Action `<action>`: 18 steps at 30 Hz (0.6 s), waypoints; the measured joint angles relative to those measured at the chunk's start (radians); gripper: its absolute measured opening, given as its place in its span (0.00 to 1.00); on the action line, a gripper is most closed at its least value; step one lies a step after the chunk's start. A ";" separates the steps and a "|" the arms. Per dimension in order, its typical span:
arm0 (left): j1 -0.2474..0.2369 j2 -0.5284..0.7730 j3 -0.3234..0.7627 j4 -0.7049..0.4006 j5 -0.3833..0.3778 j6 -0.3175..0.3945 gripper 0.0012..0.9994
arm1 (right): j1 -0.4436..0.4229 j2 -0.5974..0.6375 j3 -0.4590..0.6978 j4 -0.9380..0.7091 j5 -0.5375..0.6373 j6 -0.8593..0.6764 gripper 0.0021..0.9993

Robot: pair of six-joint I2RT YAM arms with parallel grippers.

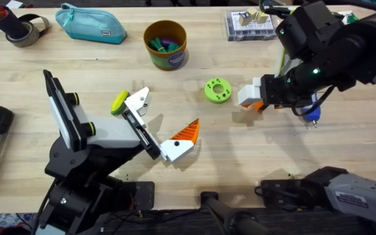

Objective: Pick up the gripper from the table and insert it into the empty holder that is missing its gripper. Then pick up a screw, insert it into the mounting hole, and use the screwdriver to tighten it. Finally, clean up the table by picking up the vegetable and placing it into the bucket.

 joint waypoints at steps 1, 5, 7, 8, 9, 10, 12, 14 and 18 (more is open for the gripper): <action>0.000 0.005 0.003 0.001 -0.002 0.000 1.00 | 0.000 0.000 0.000 -0.001 0.000 0.000 0.89; -0.001 0.006 0.004 0.001 -0.002 0.000 1.00 | 0.000 0.000 0.000 -0.023 -0.003 -0.001 0.89; -0.001 0.006 0.004 0.001 -0.002 0.000 1.00 | 0.000 0.000 0.000 -0.057 -0.003 -0.001 0.89; -0.001 0.006 0.004 0.001 -0.002 0.000 1.00 | 0.000 0.000 0.000 -0.073 -0.003 -0.001 0.89; -0.001 0.006 0.004 0.001 -0.002 0.000 1.00 | 0.000 -0.002 0.000 -0.089 -0.003 -0.001 0.89; -0.001 0.006 0.004 0.001 -0.002 0.000 1.00 | 0.000 -0.005 0.000 -0.099 -0.003 -0.001 0.89; -0.001 0.006 0.004 0.001 -0.002 0.000 1.00 | 0.000 -0.025 0.000 -0.106 -0.003 -0.001 0.89; -0.001 0.006 0.004 0.001 -0.002 0.000 1.00 | 0.000 -0.069 0.001 -0.115 -0.003 -0.001 0.89; -0.001 0.006 0.004 0.001 -0.003 0.000 1.00 | 0.000 -0.228 0.042 -0.183 0.027 -0.001 0.89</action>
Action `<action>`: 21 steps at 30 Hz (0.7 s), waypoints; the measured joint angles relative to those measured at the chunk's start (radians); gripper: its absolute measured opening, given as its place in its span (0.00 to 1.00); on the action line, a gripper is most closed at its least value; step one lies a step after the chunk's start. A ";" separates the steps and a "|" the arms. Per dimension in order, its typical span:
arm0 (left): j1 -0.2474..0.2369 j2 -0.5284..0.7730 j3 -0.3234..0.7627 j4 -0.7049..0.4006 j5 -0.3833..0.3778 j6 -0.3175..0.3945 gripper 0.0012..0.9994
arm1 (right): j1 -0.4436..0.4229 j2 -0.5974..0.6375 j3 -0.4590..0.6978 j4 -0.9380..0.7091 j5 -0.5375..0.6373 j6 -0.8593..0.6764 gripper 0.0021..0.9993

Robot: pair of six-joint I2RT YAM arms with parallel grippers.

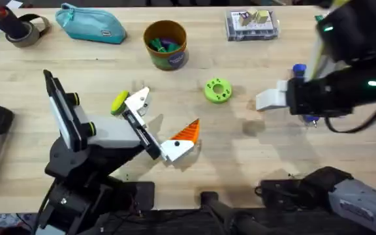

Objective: Pick up the gripper from the table and insert it into the empty holder that is missing its gripper. Then pick up a screw, insert it into the mounting hole, and use the screwdriver to tighten it. Finally, clean up the table by picking up the vegetable and placing it into the bucket.

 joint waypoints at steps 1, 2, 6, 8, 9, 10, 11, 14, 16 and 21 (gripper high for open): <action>0.000 0.000 0.000 0.000 0.000 0.000 1.00 | 0.000 -0.020 0.006 -0.001 0.007 0.000 0.89; 0.000 0.000 0.000 0.000 0.000 0.000 1.00 | -0.001 -0.036 0.011 -0.002 0.014 0.001 0.89; 0.000 0.000 0.000 0.000 0.000 0.000 1.00 | -0.008 -0.059 0.014 -0.007 0.028 0.007 0.89; 0.000 0.000 0.000 0.000 -0.001 0.000 1.00 | -0.015 -0.047 0.014 -0.008 0.033 0.009 0.89; 0.000 0.000 0.000 0.000 -0.001 0.000 1.00 | -0.020 -0.037 0.014 -0.008 0.037 0.009 0.89; 0.000 0.000 0.000 0.000 0.000 0.000 1.00 | -0.025 -0.025 0.014 -0.007 0.041 0.009 0.89; 0.000 0.000 0.000 0.000 0.000 0.000 1.00 | -0.031 -0.010 0.014 -0.005 0.045 0.009 0.89; 0.000 0.000 0.000 0.000 0.000 0.000 1.00 | -0.049 0.036 0.014 0.013 0.050 0.011 0.89; 0.000 0.000 0.000 0.000 -0.001 0.000 1.00 | -0.059 0.067 0.014 0.035 0.051 0.013 0.89; 0.000 0.000 0.000 0.000 -0.001 0.000 1.00 | -0.064 0.150 0.014 0.079 0.054 0.021 0.89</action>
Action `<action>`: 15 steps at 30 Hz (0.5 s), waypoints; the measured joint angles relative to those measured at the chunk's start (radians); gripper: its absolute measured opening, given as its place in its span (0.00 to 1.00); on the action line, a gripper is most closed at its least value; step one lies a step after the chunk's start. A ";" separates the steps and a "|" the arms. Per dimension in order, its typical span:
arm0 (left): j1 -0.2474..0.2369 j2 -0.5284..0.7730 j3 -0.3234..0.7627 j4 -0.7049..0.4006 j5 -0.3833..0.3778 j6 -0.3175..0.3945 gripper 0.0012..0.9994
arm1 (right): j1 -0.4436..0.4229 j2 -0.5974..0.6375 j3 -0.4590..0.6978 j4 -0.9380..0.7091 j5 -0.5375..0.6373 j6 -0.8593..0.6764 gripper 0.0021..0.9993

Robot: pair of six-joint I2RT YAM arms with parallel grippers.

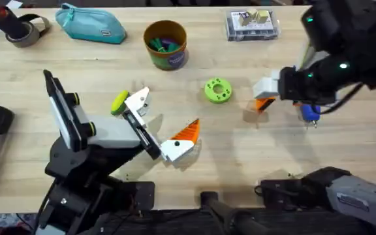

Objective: Pick up the gripper from the table and insert it into the empty holder that is missing its gripper. Then pick up a screw, insert it into the mounting hole, and use the screwdriver to tighten it. Finally, clean up the table by picking up the vegetable and placing it into the bucket.

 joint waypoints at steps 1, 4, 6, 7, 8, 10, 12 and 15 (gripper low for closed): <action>0.000 0.000 0.000 0.000 0.000 0.000 1.00 | 0.000 0.018 0.000 0.006 0.000 0.003 0.89; 0.000 0.000 0.000 0.000 0.000 0.000 1.00 | 0.000 0.073 0.000 0.034 0.000 0.010 0.89; 0.000 0.000 0.000 0.000 0.000 0.000 1.00 | -0.001 0.110 0.000 0.060 0.000 0.012 0.89; 0.000 0.000 0.000 0.000 0.000 0.000 1.00 | -0.002 0.172 0.000 0.118 0.000 0.014 0.89; 0.000 0.000 0.000 0.000 0.000 0.000 1.00 | -0.002 0.184 0.000 0.127 0.000 0.014 0.89; 0.000 0.000 0.000 0.000 0.000 0.000 1.00 | -0.002 0.205 0.000 0.141 0.000 0.010 0.89; 0.000 0.000 0.000 0.000 0.000 0.000 1.00 | -0.005 0.218 -0.002 0.144 0.000 0.001 0.89; 0.000 0.000 0.000 0.000 0.000 0.000 1.00 | -0.032 0.223 -0.018 0.157 0.000 -0.013 0.89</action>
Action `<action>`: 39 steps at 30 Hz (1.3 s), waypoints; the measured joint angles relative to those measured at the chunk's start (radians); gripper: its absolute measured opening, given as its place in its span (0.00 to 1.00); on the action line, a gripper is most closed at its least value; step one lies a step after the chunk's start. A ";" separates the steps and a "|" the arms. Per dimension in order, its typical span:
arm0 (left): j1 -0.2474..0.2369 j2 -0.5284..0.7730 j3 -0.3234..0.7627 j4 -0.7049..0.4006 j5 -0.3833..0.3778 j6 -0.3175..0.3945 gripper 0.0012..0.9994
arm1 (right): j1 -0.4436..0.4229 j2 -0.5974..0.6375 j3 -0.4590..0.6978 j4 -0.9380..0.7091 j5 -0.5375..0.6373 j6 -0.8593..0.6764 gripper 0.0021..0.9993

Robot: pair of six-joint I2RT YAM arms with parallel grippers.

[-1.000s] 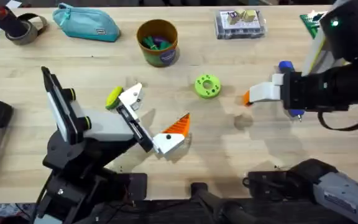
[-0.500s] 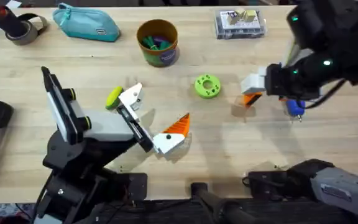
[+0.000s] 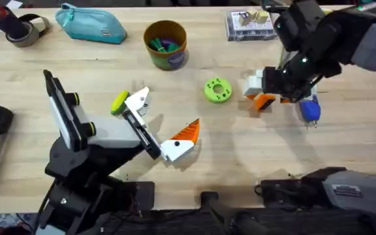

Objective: Pick up the gripper from the table and insert it into the empty holder that is missing its gripper. Then pick up a screw, insert it into the mounting hole, and use the screwdriver to tighten it. Finally, clean up the table by picking up the vegetable and placing it into the bucket.

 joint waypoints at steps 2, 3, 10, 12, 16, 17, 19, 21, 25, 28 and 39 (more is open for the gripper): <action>0.000 0.000 0.000 0.000 0.000 0.000 1.00 | -0.013 0.000 -0.003 0.007 -0.001 -0.004 0.89; 0.000 0.000 0.000 0.000 0.000 0.000 1.00 | -0.016 0.000 -0.003 0.009 -0.004 -0.007 0.89; 0.000 0.000 0.000 0.000 0.000 0.000 1.00 | -0.018 0.000 -0.003 0.004 -0.029 -0.023 0.89; 0.000 0.000 0.000 0.000 0.000 0.000 1.00 | -0.018 0.000 -0.003 -0.001 -0.031 -0.025 0.88; 0.000 0.000 0.000 0.000 0.000 0.000 1.00 | -0.018 0.000 -0.003 -0.011 -0.033 -0.032 0.77; 0.000 0.000 0.000 0.000 0.000 0.000 1.00 | -0.018 0.000 -0.003 -0.010 -0.034 -0.033 0.73; 0.000 0.000 0.000 0.000 0.000 0.000 1.00 | -0.018 0.000 -0.003 -0.010 -0.035 -0.036 0.59; 0.000 0.000 0.000 0.000 0.000 0.000 1.00 | -0.018 0.000 -0.003 -0.010 -0.037 -0.034 0.42; 0.000 0.000 0.000 0.000 0.000 0.000 1.00 | -0.018 0.000 -0.003 -0.010 -0.038 -0.037 0.08; 0.000 0.000 0.000 0.000 0.000 0.000 1.00 | -0.018 0.000 -0.003 -0.008 -0.037 -0.035 0.01; 0.000 0.000 0.000 0.000 0.000 0.000 1.00 | -0.018 0.000 -0.003 -0.009 -0.037 -0.035 0.01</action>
